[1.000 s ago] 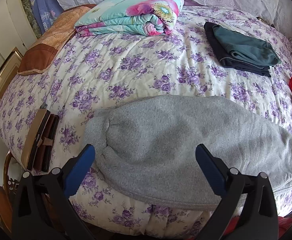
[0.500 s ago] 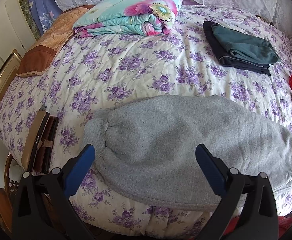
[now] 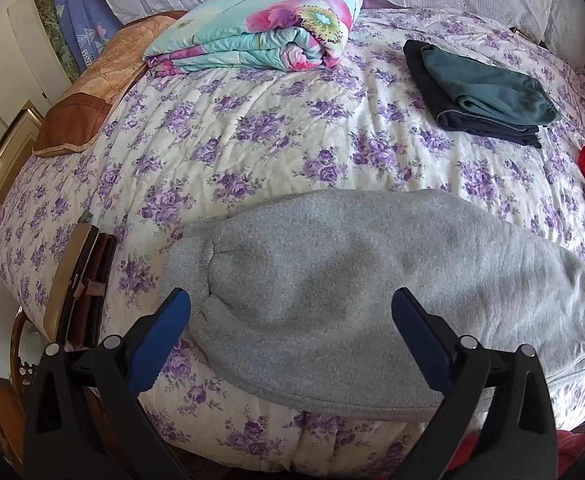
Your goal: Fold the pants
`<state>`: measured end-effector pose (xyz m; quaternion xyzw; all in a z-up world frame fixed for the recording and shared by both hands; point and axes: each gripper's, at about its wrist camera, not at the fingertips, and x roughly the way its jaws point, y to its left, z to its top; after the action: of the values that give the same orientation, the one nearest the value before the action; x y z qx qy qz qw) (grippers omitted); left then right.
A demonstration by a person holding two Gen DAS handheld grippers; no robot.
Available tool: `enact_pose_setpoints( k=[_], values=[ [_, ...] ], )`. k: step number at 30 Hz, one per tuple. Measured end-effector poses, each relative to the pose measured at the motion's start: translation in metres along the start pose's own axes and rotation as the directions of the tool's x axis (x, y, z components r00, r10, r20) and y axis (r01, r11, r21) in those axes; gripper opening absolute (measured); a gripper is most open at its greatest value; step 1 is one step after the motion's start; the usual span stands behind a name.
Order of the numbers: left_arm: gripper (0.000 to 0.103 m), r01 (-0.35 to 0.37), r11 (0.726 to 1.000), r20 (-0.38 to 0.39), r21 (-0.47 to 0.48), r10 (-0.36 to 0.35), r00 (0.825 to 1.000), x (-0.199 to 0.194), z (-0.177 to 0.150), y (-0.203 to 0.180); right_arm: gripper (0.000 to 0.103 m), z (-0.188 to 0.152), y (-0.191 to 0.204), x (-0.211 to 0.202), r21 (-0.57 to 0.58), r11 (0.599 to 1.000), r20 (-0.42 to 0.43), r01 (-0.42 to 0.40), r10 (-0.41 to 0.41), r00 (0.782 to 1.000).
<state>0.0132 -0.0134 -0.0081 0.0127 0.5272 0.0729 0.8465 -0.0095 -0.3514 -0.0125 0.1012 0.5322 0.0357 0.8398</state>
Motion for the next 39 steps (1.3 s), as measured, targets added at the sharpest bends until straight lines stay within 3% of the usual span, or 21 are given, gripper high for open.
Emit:
enact_pose_setpoints(
  k=[34,36,39],
  values=[
    [0.098,0.002,1.0,-0.01,-0.002,-0.002,1.0,0.003,-0.005,-0.007,0.099,-0.002,-0.004,0.002,0.004,1.0,-0.012,0.002,-0.002,1.0],
    [0.098,0.017,1.0,-0.037,-0.011,-0.018,0.999,0.011,-0.008,-0.006,0.099,-0.004,-0.011,0.003,0.018,1.0,-0.024,0.0,0.001,1.0],
    [0.098,0.114,0.989,-0.128,-0.091,-0.125,0.984,0.027,-0.019,0.023,0.099,-0.01,-0.034,0.006,0.079,0.997,-0.062,-0.007,0.012,0.998]
  ],
)
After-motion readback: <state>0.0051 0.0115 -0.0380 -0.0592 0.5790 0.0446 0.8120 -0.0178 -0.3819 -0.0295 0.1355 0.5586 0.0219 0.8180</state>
